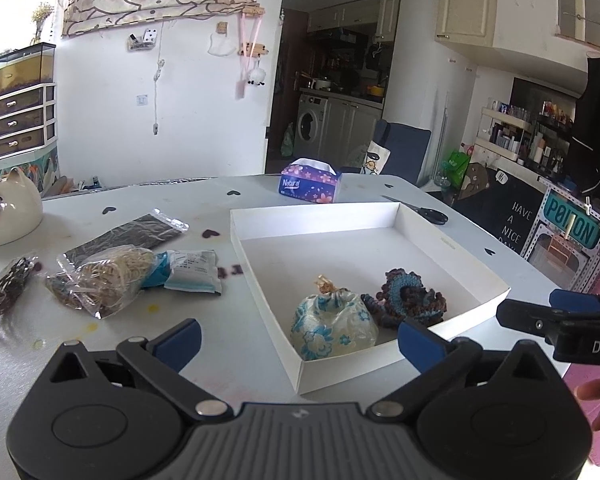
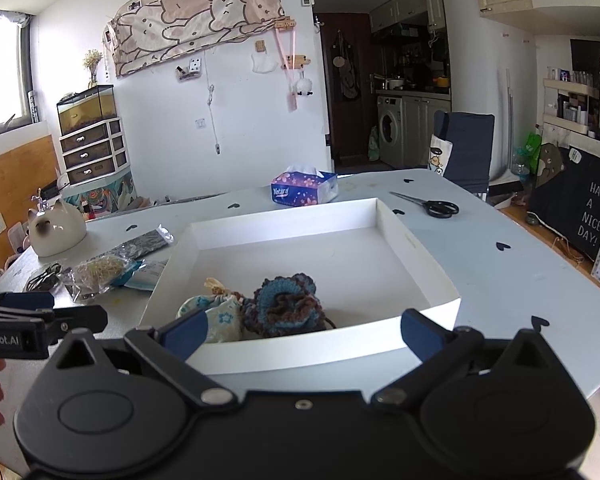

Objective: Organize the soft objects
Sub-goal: 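Move both tools back toward the clear bags on the table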

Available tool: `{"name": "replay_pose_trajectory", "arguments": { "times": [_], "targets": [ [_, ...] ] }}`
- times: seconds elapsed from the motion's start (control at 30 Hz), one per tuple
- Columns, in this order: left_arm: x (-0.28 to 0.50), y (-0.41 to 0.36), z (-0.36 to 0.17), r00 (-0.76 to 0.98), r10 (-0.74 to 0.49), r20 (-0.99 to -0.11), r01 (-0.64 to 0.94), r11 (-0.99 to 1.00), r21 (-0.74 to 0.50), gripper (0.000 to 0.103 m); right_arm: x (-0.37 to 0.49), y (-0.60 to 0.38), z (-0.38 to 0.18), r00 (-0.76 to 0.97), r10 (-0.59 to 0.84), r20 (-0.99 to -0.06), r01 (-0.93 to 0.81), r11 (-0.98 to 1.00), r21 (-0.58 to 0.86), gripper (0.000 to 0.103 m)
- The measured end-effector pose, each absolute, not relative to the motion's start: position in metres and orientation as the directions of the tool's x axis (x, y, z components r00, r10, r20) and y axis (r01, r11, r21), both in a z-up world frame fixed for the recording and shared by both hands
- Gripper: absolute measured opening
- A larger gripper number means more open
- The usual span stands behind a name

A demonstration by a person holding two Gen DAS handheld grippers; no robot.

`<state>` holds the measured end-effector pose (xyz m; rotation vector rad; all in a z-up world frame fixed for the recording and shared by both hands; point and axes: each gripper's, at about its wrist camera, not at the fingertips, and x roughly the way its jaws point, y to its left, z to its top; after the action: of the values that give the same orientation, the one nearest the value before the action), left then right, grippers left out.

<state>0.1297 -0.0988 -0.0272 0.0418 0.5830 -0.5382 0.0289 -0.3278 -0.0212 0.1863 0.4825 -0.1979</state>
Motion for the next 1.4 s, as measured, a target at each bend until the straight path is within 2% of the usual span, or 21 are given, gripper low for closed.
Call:
{"name": "replay_pose_trajectory", "arguments": {
  "times": [0.27,0.67,1.4],
  "targets": [
    [0.131,-0.073,-0.024,0.728,-0.449,-0.518,0.453,0.882,-0.128,0.103,0.03,-0.313,-0.019,0.879,-0.125,-0.461,0.199,0.973,0.117,0.103],
    [0.163,-0.009,-0.015,0.793,-0.335,-0.509,0.319,0.94,-0.122,0.103,0.081,-0.27,-0.01,0.896,-0.032,-0.442,0.091,0.99,0.111,0.103],
    [0.269,0.112,-0.031,0.816,-0.147,-0.559,0.142,0.988,-0.052,0.103,0.214,-0.173,-0.017,0.85,0.168,-0.5,-0.106,0.983,0.15,0.103]
  ]
}}
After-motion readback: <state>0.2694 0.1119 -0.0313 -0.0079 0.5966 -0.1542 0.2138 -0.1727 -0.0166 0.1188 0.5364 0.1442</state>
